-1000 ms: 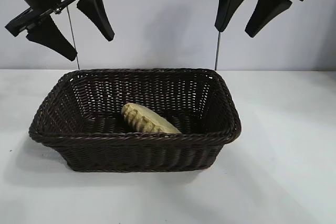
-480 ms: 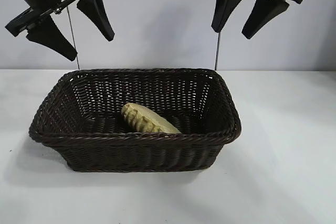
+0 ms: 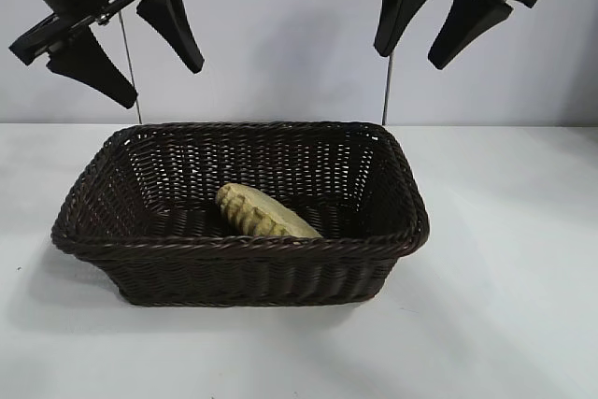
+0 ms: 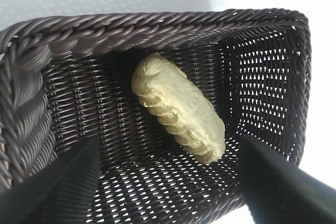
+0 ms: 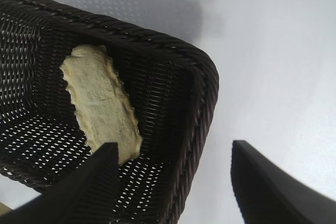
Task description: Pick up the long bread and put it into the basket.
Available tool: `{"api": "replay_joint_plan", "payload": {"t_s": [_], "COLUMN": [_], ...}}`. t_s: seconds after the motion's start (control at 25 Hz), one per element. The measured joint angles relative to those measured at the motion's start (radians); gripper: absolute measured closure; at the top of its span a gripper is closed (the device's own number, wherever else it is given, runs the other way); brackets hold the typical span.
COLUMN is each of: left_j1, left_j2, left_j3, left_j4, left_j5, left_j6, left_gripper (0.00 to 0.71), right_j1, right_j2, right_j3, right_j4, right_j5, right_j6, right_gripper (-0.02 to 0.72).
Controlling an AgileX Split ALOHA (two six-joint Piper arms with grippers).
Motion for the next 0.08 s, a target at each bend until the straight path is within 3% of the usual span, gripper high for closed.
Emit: {"api": "replay_joint_plan", "payload": {"t_s": [0.08], "left_j1": [0.000], "left_j2": [0.000], "left_j3": [0.000], "left_j4": [0.000], "left_j5": [0.000], "left_j6": [0.000], "left_gripper": [0.178], "right_j1": [0.000], "right_j2": [0.000], "right_j3": [0.000], "right_j4": [0.000], "right_j5": [0.000], "right_j6": [0.000], "right_gripper": [0.250]}}
